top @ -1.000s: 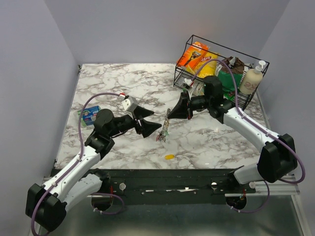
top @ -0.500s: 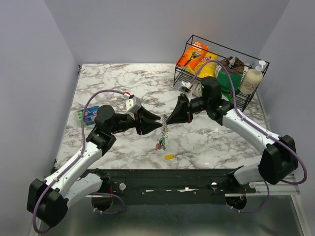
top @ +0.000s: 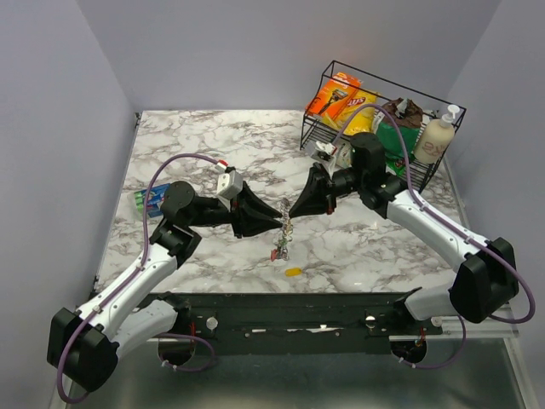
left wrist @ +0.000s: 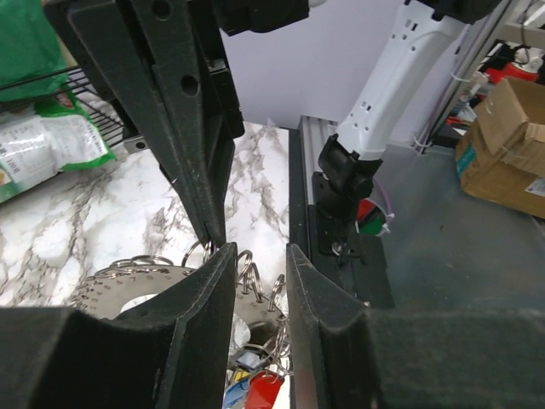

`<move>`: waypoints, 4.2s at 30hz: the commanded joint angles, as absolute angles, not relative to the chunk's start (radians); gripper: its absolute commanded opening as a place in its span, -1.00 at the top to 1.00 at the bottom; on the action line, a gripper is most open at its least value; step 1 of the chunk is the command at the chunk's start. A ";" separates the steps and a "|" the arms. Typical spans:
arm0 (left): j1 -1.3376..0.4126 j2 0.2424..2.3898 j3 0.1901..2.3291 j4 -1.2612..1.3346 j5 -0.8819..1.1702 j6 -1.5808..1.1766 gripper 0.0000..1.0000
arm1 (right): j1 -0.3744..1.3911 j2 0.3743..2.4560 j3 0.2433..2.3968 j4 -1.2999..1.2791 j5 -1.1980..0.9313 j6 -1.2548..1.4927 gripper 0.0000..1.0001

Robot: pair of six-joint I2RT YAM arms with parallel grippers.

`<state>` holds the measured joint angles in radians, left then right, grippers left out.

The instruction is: Put the keys on the keyring

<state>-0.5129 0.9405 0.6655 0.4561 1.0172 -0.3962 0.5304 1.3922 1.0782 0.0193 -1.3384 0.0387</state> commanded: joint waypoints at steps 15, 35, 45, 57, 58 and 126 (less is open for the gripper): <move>-0.518 0.956 0.710 0.379 0.925 -0.347 0.34 | 0.554 1.345 1.115 0.110 -1.390 0.090 0.99; -0.526 0.999 0.715 0.413 0.957 -0.373 0.36 | 0.560 1.347 1.118 0.124 -1.370 0.103 0.99; -0.537 1.000 0.715 0.407 0.957 -0.370 0.85 | 0.561 1.342 1.111 0.160 -1.356 0.127 0.99; -0.537 0.950 0.762 0.278 0.881 -0.321 1.00 | 0.561 1.325 1.095 0.152 -1.276 0.133 0.42; -0.537 0.946 0.771 0.231 0.876 -0.311 1.00 | 0.561 1.310 1.092 0.149 -1.225 0.133 0.37; -0.606 1.140 0.830 -0.113 0.487 -0.017 1.00 | 0.561 1.502 1.026 0.068 -1.075 0.022 0.03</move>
<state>-0.5999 1.1233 0.7464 -0.0803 0.3973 -0.0738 0.5564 1.4872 1.0115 0.0391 -1.0771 0.0406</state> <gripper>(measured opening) 0.009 0.484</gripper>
